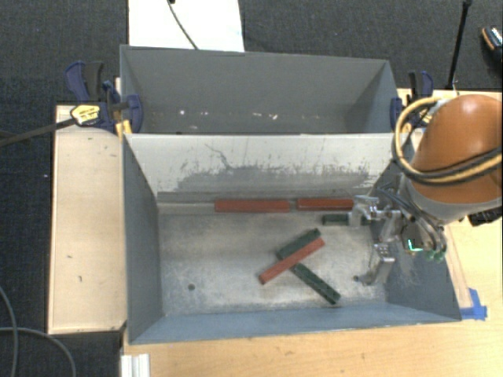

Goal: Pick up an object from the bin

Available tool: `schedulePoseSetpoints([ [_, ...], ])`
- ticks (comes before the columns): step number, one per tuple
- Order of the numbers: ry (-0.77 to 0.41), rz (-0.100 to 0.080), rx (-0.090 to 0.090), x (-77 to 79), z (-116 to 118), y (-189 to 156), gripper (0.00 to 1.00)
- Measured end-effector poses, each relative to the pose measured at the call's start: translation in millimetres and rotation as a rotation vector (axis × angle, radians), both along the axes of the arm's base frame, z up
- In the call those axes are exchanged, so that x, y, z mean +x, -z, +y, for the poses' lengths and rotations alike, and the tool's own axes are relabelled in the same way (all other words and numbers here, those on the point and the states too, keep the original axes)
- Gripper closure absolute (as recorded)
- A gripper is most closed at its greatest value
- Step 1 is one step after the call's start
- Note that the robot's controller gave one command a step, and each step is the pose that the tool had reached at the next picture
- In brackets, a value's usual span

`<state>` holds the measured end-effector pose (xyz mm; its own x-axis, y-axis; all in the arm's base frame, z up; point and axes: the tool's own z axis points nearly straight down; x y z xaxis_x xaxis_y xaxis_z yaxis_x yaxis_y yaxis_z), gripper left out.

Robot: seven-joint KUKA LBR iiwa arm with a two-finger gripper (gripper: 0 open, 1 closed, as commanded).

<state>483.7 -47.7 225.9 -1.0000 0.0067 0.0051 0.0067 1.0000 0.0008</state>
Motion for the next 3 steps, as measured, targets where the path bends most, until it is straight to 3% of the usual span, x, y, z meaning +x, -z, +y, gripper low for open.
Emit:
schedulePoseSetpoints([
  [1,-0.256,-0.002,0.001,33.1,27.1,153.1,0.0],
  [2,-0.197,-0.013,0.004,88.9,96.7,154.4,0.0],
  [3,-0.193,-0.008,0.0,86.7,91.7,154.8,1.0],
])
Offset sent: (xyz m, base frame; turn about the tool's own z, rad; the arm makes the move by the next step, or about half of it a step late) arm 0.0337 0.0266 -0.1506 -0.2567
